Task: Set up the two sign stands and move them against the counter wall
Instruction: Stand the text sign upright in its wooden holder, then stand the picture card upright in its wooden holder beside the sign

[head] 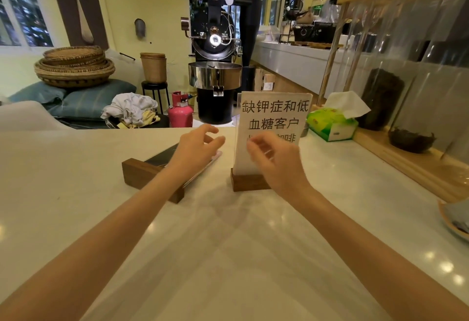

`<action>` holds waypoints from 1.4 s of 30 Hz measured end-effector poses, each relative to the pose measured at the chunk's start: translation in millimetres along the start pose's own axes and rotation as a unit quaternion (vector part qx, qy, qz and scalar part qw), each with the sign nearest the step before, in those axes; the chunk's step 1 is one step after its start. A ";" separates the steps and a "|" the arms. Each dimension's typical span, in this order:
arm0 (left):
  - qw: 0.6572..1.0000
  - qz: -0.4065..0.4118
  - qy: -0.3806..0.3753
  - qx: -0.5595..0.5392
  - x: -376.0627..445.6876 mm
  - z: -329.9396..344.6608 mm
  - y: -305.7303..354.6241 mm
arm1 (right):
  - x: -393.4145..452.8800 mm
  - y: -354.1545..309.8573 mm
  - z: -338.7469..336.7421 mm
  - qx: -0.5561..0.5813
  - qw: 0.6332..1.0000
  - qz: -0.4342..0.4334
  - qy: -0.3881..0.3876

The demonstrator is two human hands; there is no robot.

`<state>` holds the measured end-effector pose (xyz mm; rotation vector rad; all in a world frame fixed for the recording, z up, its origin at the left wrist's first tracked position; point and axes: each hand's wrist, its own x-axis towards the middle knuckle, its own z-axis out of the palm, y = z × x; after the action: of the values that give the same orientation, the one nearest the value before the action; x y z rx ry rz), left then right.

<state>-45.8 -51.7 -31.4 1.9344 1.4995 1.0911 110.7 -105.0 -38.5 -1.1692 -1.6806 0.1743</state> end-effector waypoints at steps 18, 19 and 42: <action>0.933 -0.175 -0.182 0.256 40.7 -80.1 -78.2 | 22.7 7.9 111.3 0.351 0.731 0.532 -0.245; 0.935 -0.187 -0.179 0.241 43.1 -81.2 -81.1 | 24.0 7.8 114.4 0.357 0.729 0.533 -0.239; 0.989 -0.138 -0.054 0.030 26.1 -88.9 -90.8 | 18.5 -11.1 113.2 0.231 0.896 0.334 -0.181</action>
<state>-168.1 -9.4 -40.2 1.7298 1.6941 0.8160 14.2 -51.2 -71.1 -1.3439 -1.3527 1.2194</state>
